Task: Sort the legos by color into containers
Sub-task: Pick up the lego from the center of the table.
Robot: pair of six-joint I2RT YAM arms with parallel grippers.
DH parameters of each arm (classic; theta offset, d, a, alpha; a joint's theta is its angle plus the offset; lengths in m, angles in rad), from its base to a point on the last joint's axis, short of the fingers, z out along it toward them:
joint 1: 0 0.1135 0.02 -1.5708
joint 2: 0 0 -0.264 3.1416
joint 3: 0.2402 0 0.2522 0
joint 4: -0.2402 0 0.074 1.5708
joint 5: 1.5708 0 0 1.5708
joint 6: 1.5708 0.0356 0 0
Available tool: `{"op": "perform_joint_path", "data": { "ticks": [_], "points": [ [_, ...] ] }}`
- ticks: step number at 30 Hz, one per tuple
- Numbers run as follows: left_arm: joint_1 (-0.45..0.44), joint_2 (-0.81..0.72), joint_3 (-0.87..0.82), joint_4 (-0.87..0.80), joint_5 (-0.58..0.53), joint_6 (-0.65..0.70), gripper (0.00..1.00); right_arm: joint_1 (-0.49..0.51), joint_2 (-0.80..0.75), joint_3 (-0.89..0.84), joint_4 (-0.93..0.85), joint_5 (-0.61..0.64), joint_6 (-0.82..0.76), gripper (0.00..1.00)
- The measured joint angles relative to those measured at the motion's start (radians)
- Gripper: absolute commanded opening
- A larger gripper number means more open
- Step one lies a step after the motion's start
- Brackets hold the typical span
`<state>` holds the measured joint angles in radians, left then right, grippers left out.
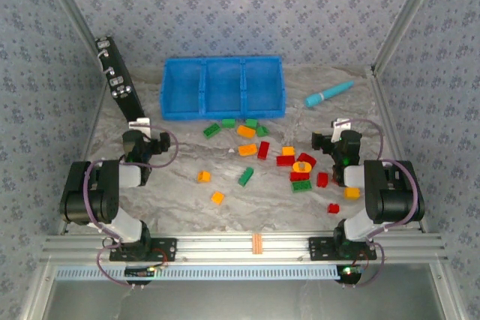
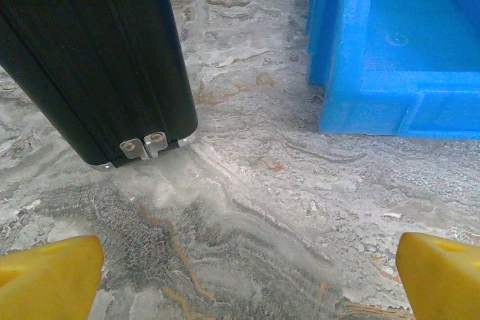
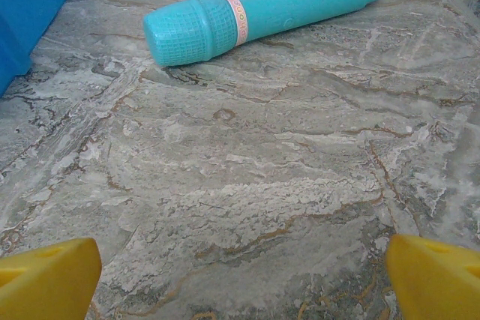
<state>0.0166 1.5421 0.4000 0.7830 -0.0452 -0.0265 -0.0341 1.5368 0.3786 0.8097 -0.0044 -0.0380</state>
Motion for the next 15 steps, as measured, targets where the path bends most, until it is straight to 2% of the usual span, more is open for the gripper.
{"op": "perform_joint_path", "data": {
  "ticks": [8,11,15],
  "points": [
    [0.004,0.0,0.0,0.0,0.005,0.0,1.0,0.004,-0.009,0.015,-0.044,0.021,0.0,0.99],
    [0.003,-0.01,0.008,-0.031,-0.012,-0.008,1.0,0.008,-0.053,0.102,-0.211,0.043,0.002,0.99],
    [-0.01,-0.108,0.124,-0.271,-0.089,-0.027,1.0,0.011,-0.149,0.28,-0.441,0.064,0.026,0.99]
  ]
}}
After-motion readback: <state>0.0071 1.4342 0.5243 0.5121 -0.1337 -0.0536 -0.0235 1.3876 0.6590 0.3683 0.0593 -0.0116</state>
